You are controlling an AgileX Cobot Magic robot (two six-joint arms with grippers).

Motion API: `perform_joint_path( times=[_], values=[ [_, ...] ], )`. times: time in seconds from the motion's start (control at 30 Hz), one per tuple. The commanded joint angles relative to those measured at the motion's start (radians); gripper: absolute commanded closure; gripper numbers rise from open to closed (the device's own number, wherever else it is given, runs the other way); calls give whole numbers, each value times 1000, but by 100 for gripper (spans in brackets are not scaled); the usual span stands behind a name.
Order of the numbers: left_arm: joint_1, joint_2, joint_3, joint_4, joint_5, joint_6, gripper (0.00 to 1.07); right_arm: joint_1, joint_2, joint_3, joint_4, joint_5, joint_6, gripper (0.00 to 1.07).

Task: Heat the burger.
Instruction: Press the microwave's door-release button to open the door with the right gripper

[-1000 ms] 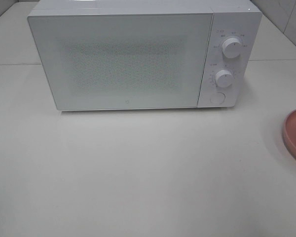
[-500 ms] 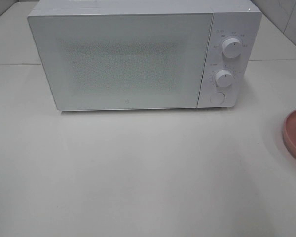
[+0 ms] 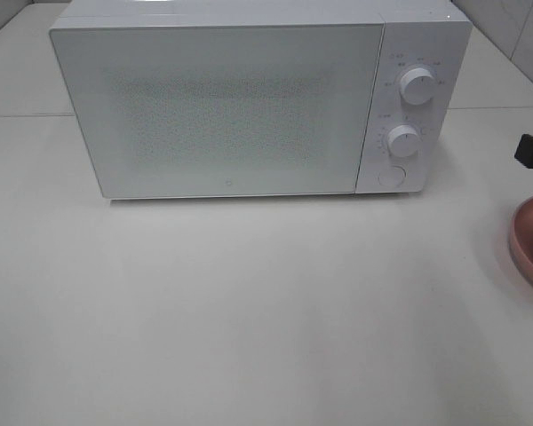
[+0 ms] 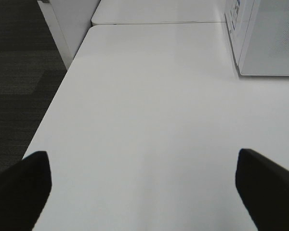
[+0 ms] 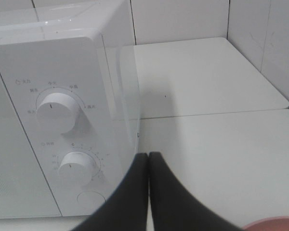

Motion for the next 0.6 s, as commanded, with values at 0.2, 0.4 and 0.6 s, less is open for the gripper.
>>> perform_joint_path(
  times=[0.2, 0.4, 0.6],
  values=[
    [-6, -6, 2, 4, -9, -4, 9, 3, 139, 41, -14, -180, 14, 107],
    [-6, -6, 2, 4, -9, -4, 9, 3, 185, 91, -24, -235, 16, 107],
    [-6, -6, 2, 4, -9, -4, 9, 44, 186, 115, 11, -234, 10, 107]
  ],
)
